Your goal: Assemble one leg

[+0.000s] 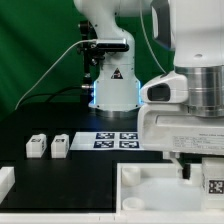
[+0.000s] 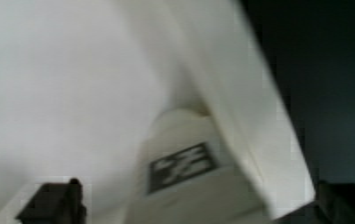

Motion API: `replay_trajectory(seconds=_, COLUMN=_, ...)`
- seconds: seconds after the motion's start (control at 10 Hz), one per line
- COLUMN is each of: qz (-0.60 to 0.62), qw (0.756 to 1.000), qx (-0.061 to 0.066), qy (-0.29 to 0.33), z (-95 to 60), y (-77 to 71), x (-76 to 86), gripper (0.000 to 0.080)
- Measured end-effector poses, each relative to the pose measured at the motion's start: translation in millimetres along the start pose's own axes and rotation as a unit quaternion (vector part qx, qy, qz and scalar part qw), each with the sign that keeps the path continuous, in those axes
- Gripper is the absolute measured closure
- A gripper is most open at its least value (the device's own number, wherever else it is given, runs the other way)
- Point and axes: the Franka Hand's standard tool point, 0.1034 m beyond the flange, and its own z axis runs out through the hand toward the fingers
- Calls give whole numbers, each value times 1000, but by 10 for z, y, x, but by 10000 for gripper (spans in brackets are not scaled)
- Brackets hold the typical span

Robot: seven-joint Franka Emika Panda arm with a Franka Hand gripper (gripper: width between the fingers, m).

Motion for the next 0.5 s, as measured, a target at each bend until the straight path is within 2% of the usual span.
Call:
replay_trajectory(seconds=0.1, qz=-68, qw=998, qx=-8, qy=5, z=-21, y=26, x=31, gripper=151)
replay_trajectory(seconds=0.2, qz=-41, qw=999, qx=-4, qy=4, z=-11, y=9, x=20, gripper=239)
replay_trajectory(seconds=0.3, qz=-44, qw=999, qx=-4, qy=4, z=-9, y=12, x=21, gripper=376)
replay_trajectory(seconds=0.4, qz=-14, qw=1000, qx=-1, qy=3, z=-7, y=1, x=15, gripper=376)
replay_trajectory(seconds=0.5, qz=32, qw=999, qx=1, qy=2, z=-5, y=-5, x=11, gripper=511)
